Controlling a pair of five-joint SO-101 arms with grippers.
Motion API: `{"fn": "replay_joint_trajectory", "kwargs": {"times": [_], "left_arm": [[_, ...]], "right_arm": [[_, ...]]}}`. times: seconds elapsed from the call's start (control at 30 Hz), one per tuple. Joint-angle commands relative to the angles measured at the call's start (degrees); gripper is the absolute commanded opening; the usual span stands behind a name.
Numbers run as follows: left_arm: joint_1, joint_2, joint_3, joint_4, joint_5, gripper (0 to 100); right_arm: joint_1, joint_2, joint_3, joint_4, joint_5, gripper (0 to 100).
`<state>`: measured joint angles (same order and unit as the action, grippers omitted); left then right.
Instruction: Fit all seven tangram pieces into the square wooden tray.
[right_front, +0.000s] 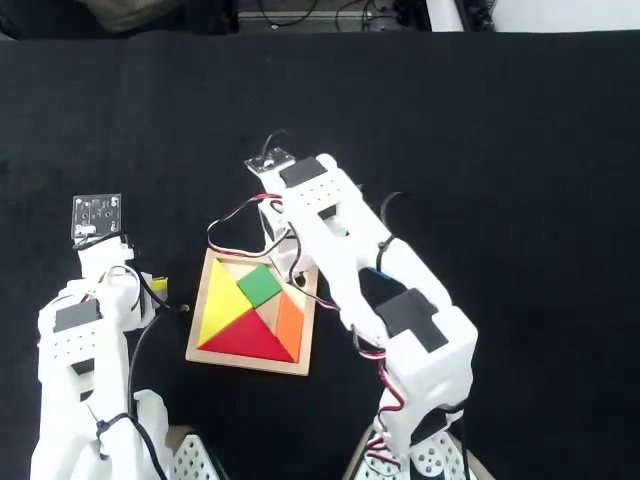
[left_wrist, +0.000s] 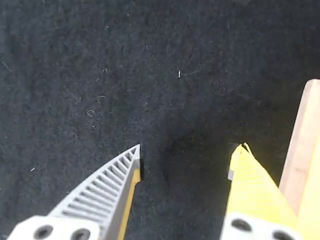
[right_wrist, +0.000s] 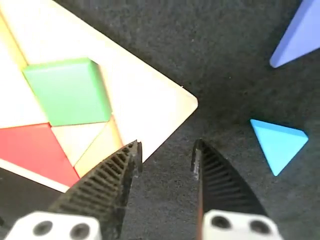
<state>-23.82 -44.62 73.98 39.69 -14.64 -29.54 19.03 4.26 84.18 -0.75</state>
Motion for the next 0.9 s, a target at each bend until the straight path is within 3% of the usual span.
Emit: {"fn": "replay_joint_trajectory", "kwargs": {"times": [0.0,0.5,0.67,0.87], "left_arm": [[-0.4,0.0,-0.4,-1.05,0.26,28],[-0.4,0.0,-0.4,-1.05,0.26,28],[-0.4,0.0,-0.4,-1.05,0.18,28],[-0.4,0.0,-0.4,-1.05,0.18,28]], "right_arm": [[0.88,0.57,-2.59,-0.79,-0.62,17.8],[2.55,11.12,-10.59,-3.25,-0.09,17.2],[3.87,13.76,-16.84,-2.99,-0.09,0.6],[5.19,18.95,-25.01,-2.9,-0.09,3.4]]}}
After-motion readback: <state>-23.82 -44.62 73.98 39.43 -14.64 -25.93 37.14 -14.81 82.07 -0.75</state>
